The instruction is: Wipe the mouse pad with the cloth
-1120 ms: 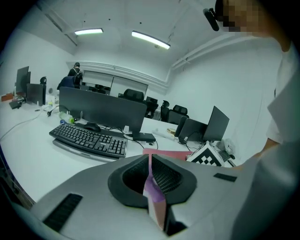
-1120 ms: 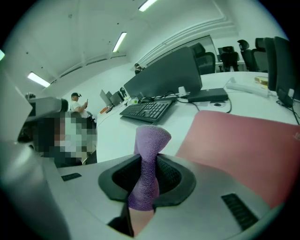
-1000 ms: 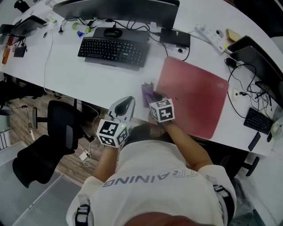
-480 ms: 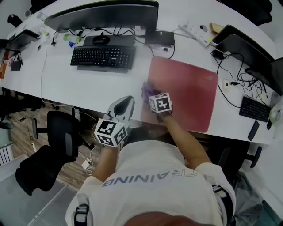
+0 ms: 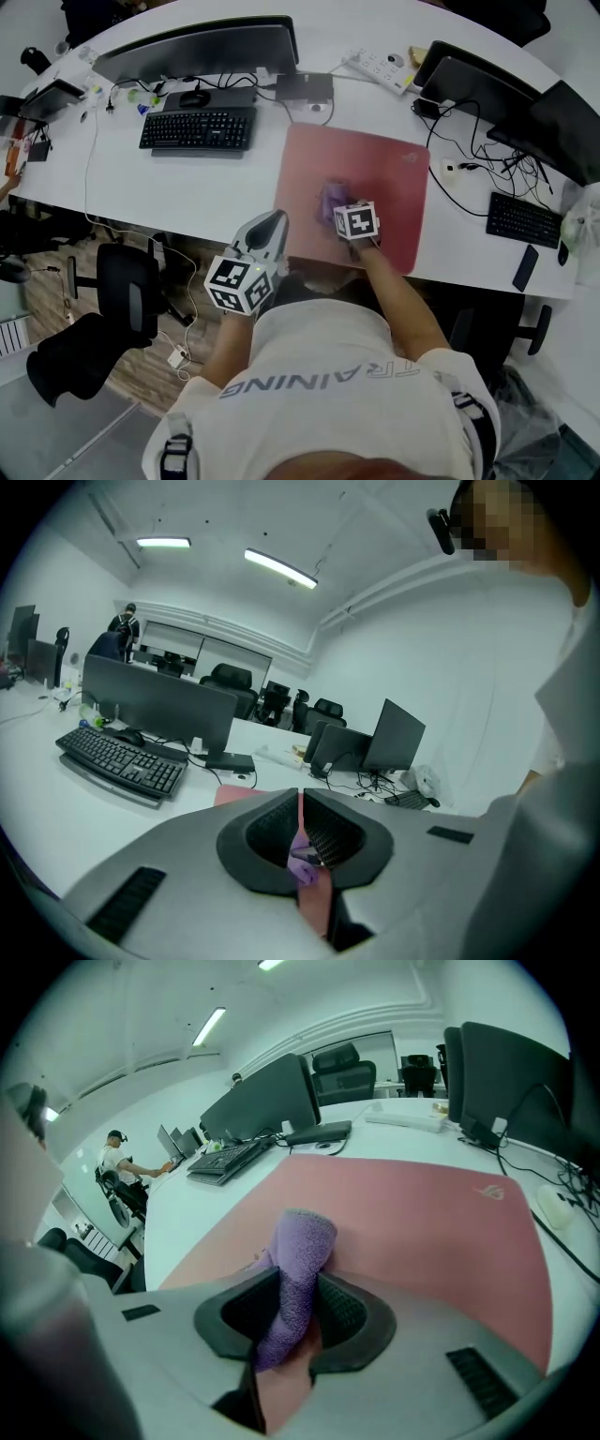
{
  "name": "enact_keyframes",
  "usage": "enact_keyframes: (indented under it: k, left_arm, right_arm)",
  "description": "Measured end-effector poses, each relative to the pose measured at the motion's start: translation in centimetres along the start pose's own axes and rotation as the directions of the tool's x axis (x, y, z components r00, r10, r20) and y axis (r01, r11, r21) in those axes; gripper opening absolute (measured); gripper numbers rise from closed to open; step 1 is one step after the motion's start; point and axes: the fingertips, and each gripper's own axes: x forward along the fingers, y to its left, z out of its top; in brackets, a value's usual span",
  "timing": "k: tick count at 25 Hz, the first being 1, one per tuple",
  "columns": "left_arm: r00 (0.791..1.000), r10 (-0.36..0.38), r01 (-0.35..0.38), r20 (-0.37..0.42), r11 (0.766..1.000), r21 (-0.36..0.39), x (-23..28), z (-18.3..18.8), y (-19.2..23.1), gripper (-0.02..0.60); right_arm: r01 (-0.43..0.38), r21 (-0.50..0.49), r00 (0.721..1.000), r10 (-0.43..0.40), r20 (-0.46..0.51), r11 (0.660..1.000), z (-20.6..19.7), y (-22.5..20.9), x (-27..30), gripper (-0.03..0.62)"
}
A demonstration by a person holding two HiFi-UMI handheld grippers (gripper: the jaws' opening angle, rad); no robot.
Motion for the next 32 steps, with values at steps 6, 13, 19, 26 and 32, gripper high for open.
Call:
enact_keyframes:
  k: [6,13,19,26,32]
  left_arm:
    - [1.000,-0.012,0.012,0.021,1.000,0.008,1.2,-0.5,-4.6,0.032]
    - [1.000,-0.017,0.017,0.020,1.000,0.014,2.1,-1.8,-8.5,0.032]
    - [1.000,-0.016,0.017,-0.015,1.000,0.015,1.6,-3.4,-10.0,0.032]
    - [0.997,-0.069,0.069,-0.020,0.998,0.012,1.0,-2.6,-9.1,0.032]
    - [0.993,-0.122,0.122,-0.009,0.991,0.061,-1.0,-0.2,-5.7,0.032]
  right_arm:
    - [0.060,-0.005,0.998,-0.060,0.002,0.998,-2.2,-6.5,-3.9,0.127]
    - [0.096,0.101,0.995,-0.098,0.017,0.990,-5.0,-14.5,-8.4,0.143]
    - [0.160,0.195,0.985,-0.170,0.034,0.968,-7.5,-20.3,-12.2,0.133]
    - [0.253,0.271,0.963,-0.268,0.019,0.929,-8.8,-22.3,-15.0,0.109]
    - [0.143,0.347,0.962,-0.213,0.171,0.927,-4.7,-14.4,-17.6,0.101]
